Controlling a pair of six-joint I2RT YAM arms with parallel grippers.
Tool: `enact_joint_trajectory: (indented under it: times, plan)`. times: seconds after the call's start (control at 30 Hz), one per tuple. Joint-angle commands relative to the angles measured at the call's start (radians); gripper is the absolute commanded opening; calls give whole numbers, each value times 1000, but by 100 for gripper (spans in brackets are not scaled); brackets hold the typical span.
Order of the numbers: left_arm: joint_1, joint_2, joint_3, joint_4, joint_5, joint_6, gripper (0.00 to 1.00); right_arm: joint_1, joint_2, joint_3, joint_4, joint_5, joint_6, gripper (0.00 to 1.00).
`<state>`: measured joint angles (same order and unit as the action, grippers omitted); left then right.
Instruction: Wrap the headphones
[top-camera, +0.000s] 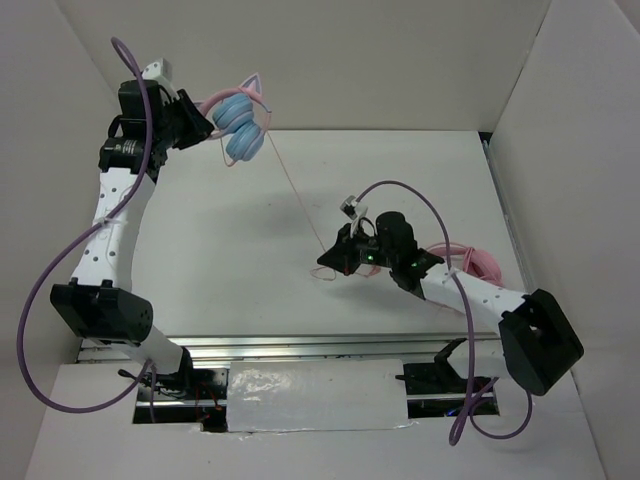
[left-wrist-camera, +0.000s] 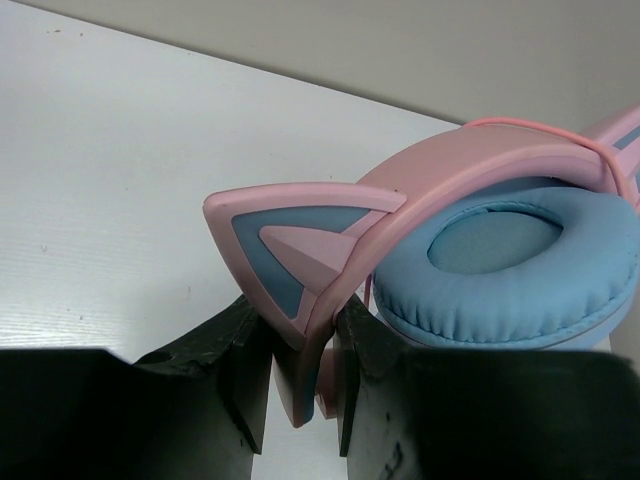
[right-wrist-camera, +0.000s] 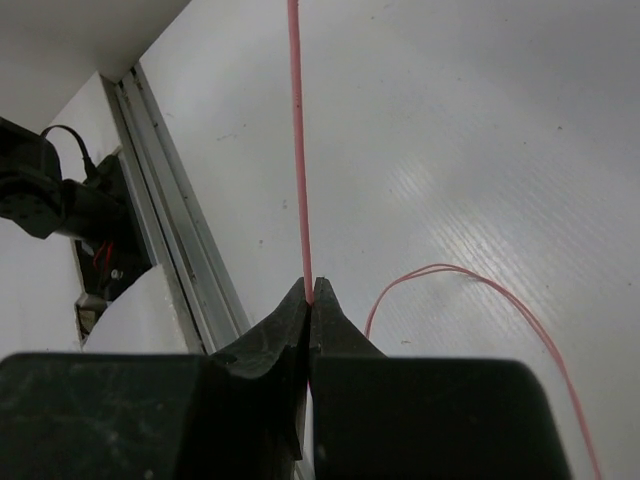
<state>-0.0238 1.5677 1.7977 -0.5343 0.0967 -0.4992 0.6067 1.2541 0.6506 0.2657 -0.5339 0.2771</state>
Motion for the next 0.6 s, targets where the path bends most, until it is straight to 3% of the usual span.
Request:
enact_joint_trajectory:
  times: [0.0, 0.1, 0.17, 0.23, 0.27, 0.3, 0.33, 0.37, 0.4, 0.47, 0.5, 0.57]
  plan:
    - [-2, -15, 68, 121, 9, -21, 0, 4, 46, -25, 62, -26, 17, 0]
    - [5, -9, 60, 189, 241, -7, 0, -15, 115, 16, 99, -77, -1, 0]
    - [7, -3, 55, 226, 494, -13, 0, -47, 152, 59, 102, -132, -42, 0]
    - [-1, -5, -12, 383, 700, -51, 0, -96, 223, 125, 122, -181, -73, 0]
    - [-7, -8, -41, 455, 882, -76, 0, -117, 255, 154, 116, -207, -75, 0]
    - [-36, -11, -108, 602, 946, -123, 0, -136, 316, 228, 93, -228, -91, 0]
    - [-56, -14, -127, 605, 975, -116, 0, -171, 343, 265, 64, -253, -98, 0]
    - [-79, -18, -124, 562, 962, 18, 0, -191, 385, 318, 60, -277, -101, 0]
    - [-141, -18, -104, 342, 907, 125, 0, -209, 402, 343, 58, -309, -125, 0]
    - [-215, -20, -61, 152, 682, 364, 0, -266, 430, 421, 9, -336, -157, 0]
    - [-282, -23, -70, 81, 649, 417, 0, -289, 439, 452, -23, -375, -220, 0]
    - [-329, -34, -125, 63, 620, 486, 0, -338, 452, 545, -143, -382, -265, 0]
